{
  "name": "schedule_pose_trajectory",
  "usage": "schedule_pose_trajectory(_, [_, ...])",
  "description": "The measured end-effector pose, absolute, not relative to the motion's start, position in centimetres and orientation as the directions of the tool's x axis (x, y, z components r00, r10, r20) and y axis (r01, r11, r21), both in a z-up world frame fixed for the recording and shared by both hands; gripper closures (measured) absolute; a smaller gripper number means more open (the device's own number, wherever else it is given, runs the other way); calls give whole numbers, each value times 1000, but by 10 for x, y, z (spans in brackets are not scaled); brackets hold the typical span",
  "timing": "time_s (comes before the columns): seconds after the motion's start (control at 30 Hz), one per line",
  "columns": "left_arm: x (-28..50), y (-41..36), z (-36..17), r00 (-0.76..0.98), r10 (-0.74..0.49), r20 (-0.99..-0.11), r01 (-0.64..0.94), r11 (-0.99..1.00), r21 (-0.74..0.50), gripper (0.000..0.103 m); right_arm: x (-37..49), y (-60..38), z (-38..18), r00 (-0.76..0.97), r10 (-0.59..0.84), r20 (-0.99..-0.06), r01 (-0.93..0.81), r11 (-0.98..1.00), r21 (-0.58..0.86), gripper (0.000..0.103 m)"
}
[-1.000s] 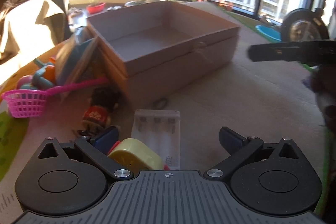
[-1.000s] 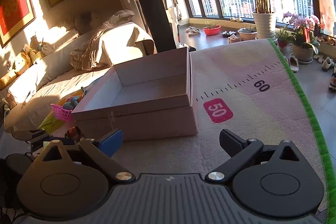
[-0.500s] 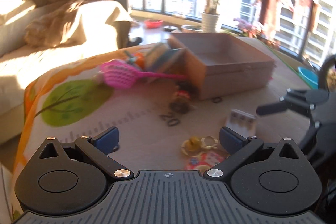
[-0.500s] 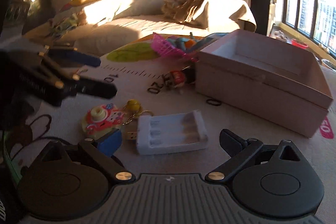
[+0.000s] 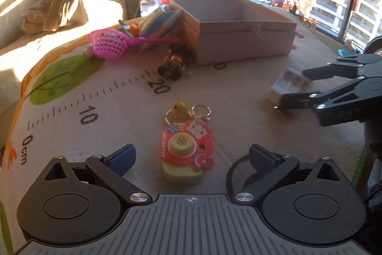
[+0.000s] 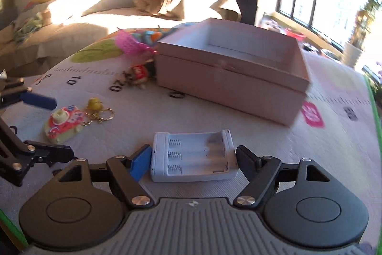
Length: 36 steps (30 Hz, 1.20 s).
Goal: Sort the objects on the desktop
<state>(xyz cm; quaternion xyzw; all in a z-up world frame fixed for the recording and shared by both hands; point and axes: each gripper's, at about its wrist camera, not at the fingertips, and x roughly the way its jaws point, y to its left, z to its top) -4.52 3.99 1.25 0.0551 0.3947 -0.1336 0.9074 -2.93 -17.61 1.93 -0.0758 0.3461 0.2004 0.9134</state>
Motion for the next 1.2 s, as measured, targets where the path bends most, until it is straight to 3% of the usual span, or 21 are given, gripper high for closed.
schedule_pose_trajectory(0.1, [-46, 40, 12, 655, -194, -730, 259, 966, -23, 4, -39, -188, 19, 687, 310, -657, -404, 915, 10, 23])
schedule_pose_trajectory(0.3, [-51, 37, 16, 693, -151, -705, 235, 972, 22, 45, -43, -184, 19, 702, 324, -635, -433, 901, -18, 11])
schedule_pose_trajectory(0.4, [-53, 35, 18, 703, -141, -697, 233, 972, 39, 53, -35, -178, 15, 695, 318, -644, -442, 896, -35, 10])
schedule_pose_trajectory(0.53, [-56, 31, 23, 711, -147, -688, 255, 965, 58, 54, -34, -175, 17, 687, 324, -651, -460, 887, -43, 14])
schedule_pose_trajectory(0.57, [-57, 30, 26, 717, -153, -681, 266, 962, 63, 54, -36, -174, 18, 691, 321, -648, -465, 884, -57, 24])
schedule_pose_trajectory(0.67, [-52, 24, 47, 745, -182, -641, 296, 952, 74, 54, -40, -179, 33, 677, 345, -650, -485, 873, -42, 25])
schedule_pose_trajectory(0.87, [-16, 5, 105, 835, -260, -485, 349, 932, 102, 54, -19, -205, 90, 755, 372, -541, -440, 898, 2, 25])
schedule_pose_trajectory(1.0, [34, -14, 124, 859, -318, -401, 376, 924, 72, 53, 29, -216, 120, 837, 311, -449, -353, 936, -10, 25])
schedule_pose_trajectory(1.07, [63, -15, 124, 841, -355, -407, 394, 919, 12, 40, 55, -215, 122, 839, 325, -436, -363, 932, -5, 23])
schedule_pose_trajectory(1.1, [74, -13, 121, 837, -355, -416, 386, 922, -11, 27, 67, -213, 120, 836, 322, -445, -363, 932, -9, 19])
schedule_pose_trajectory(1.13, [81, -7, 118, 842, -342, -417, 366, 930, -24, 20, 77, -212, 116, 841, 299, -452, -343, 939, -17, 18])
schedule_pose_trajectory(1.2, [86, 10, 110, 855, -311, -414, 330, 944, -28, 17, 87, -208, 107, 839, 276, -469, -333, 942, -40, 18])
